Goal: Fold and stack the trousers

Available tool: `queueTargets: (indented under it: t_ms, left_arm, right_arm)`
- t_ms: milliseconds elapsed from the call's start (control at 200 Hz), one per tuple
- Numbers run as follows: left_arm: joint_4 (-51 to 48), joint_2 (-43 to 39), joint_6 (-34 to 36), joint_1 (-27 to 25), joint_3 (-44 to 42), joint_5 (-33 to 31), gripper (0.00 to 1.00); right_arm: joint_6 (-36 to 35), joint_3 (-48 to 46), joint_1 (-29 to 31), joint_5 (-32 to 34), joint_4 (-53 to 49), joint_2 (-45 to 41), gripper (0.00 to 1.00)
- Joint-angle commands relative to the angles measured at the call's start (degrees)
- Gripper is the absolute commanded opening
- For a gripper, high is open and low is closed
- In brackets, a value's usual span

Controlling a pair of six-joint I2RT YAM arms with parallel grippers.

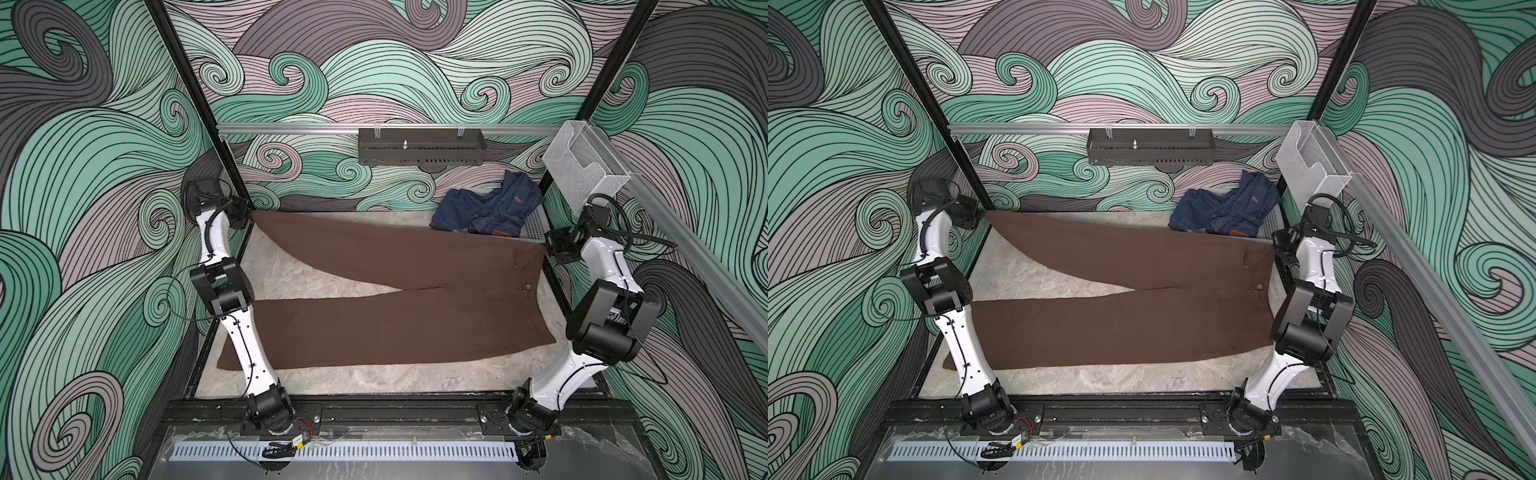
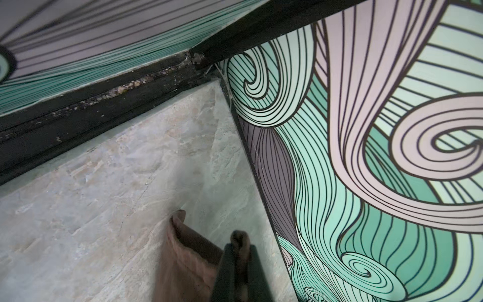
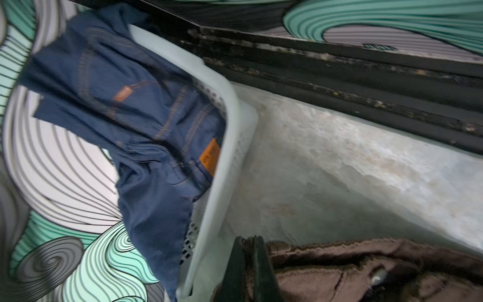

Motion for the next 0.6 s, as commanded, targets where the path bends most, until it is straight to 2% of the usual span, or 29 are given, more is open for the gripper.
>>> queueTargets:
  t_ms: [0,145,225,390,590]
  left_arm:
    - [4.78,-0.75,-1.02,1.13,0.01,1.29,0.00]
    - [4.25,-3.01,-0.43,1.88,-3.65,6.09,0.00]
    - [4.39,-6.54,-0.57,2.98,-9.73,8.14,0.00]
    - [19.52,-21.80,-3.56,6.51,-37.76,10.65,0.00]
    - [33.47,-38.37,-4.30,12.36,-64.47,15.56,0.00]
  right_arm:
    - [-1.14,2.02,-1.86,0.57,1.95,0.34,0.00]
    - [-3.41,-0.06,-2.01,-0.77,2.54,-0.24,0.00]
    - [-5.38,-2.86,-2.44,-2.55,4.51,-1.77,0.00]
    - [-8.01,-8.10,-3.92,-2.23,5.21,-5.48,0.00]
    - [-10.08,-13.80,-5.99,-1.82,5.00,-8.64,0.00]
